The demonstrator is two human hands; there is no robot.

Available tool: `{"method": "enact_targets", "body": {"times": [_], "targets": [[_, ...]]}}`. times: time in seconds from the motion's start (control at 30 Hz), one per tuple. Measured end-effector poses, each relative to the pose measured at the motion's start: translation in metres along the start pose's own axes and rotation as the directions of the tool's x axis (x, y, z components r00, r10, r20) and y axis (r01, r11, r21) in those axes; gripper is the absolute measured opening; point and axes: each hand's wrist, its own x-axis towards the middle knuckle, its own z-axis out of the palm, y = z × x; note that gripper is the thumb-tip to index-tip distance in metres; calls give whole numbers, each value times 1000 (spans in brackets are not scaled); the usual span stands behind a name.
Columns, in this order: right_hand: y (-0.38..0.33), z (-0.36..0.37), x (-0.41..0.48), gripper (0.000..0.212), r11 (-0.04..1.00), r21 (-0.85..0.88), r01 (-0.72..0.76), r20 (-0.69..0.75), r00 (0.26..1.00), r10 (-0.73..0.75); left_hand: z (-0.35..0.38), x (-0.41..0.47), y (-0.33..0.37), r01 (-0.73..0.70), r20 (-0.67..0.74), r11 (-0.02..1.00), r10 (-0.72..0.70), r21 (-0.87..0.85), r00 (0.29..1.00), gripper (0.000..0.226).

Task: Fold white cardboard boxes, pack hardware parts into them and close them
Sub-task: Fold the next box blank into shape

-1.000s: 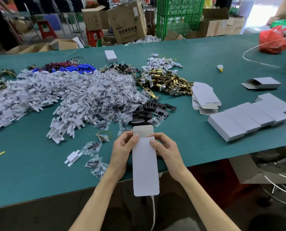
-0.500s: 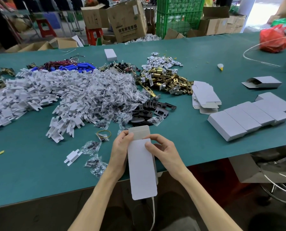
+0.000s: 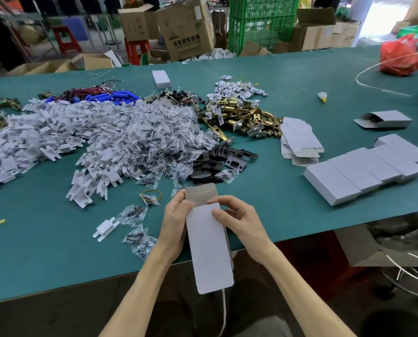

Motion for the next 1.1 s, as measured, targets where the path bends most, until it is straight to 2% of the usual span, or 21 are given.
{"method": "enact_targets", "body": {"times": [0.07, 0.2, 0.27, 0.37, 0.47, 0.53, 0.67, 0.87, 1.1], "targets": [[1, -1, 0, 22, 1000, 6, 21, -5, 1000, -21, 1, 0, -1, -10, -14, 1000, 10, 3, 1000, 29], [0, -2, 2, 48, 988, 152, 21, -18, 1000, -18, 2, 1, -3, -51, -40, 998, 52, 38, 998, 15], [1, -3, 2, 53, 984, 176, 16, -38, 999, -9, 2, 1, -3, -77, -33, 995, 79, 71, 996, 11], [3, -3, 2, 35, 995, 104, 15, -90, 996, -5, 4, -1, -2, -109, -17, 986, 112, 123, 994, 14], [3, -3, 2, 31, 993, 117, -15, -127, 991, 30, 4, -3, 0, -128, 36, 979, 124, 161, 992, 31], [2, -3, 1, 28, 993, 114, -8, -128, 991, 23, 5, -3, 0, -124, 61, 970, 114, 208, 992, 35], [3, -4, 2, 15, 995, 99, -2, -124, 992, 14, 8, -1, -2, -80, -19, 971, 86, 226, 996, 32], [5, -5, 1, 15, 995, 101, 24, -95, 995, -14, 7, -2, -2, -101, 7, 962, 102, 255, 995, 23], [6, -7, 3, 30, 994, 109, -2, -70, 998, 10, 5, -1, -4, -105, 41, 950, 97, 293, 994, 18]]}}
